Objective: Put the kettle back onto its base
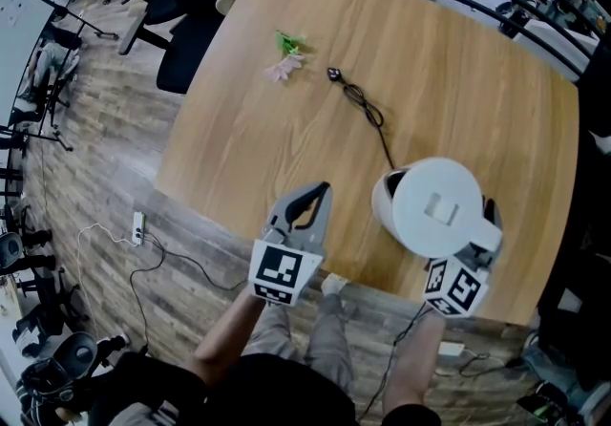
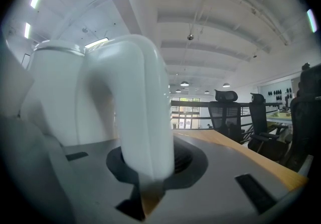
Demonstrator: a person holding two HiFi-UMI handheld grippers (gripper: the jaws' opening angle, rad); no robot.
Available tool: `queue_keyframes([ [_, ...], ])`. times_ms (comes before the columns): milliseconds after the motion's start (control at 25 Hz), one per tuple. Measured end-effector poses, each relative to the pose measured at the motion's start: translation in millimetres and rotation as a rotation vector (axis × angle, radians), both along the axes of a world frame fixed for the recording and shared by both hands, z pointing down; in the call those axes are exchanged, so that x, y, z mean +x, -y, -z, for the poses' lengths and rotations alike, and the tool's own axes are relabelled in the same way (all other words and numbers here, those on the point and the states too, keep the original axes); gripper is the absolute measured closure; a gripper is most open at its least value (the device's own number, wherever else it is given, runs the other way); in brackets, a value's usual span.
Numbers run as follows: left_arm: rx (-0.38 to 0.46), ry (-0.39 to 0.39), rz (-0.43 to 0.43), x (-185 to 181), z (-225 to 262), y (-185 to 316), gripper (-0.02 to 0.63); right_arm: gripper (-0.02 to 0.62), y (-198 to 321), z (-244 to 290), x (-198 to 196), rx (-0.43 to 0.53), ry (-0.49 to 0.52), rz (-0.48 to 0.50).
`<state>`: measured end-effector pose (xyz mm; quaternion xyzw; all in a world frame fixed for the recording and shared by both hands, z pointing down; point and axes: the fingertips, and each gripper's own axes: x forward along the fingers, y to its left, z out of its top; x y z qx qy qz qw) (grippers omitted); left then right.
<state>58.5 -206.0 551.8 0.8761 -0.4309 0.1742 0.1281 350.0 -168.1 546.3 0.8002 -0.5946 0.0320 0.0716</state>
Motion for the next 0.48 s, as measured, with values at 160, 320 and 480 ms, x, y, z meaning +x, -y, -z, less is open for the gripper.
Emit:
queue_keyframes([
  [160, 0.009, -0.002, -0.006, 0.9, 2.9, -0.1, 0.606, 0.505, -2.0, 1.7, 2.6, -0.010, -0.010, -0.015],
  [320, 0.008, -0.005, -0.013, 2.8, 1.1, -0.9, 0.606, 0.462, -2.6, -0.6, 4.9, -0.021, -0.009, -0.011],
  [480, 0.007, -0.009, -0.020, 5.2, 2.4, -2.1, 0.606, 0.422, -4.9, 1.2, 6.2, -0.029, -0.005, -0.023],
])
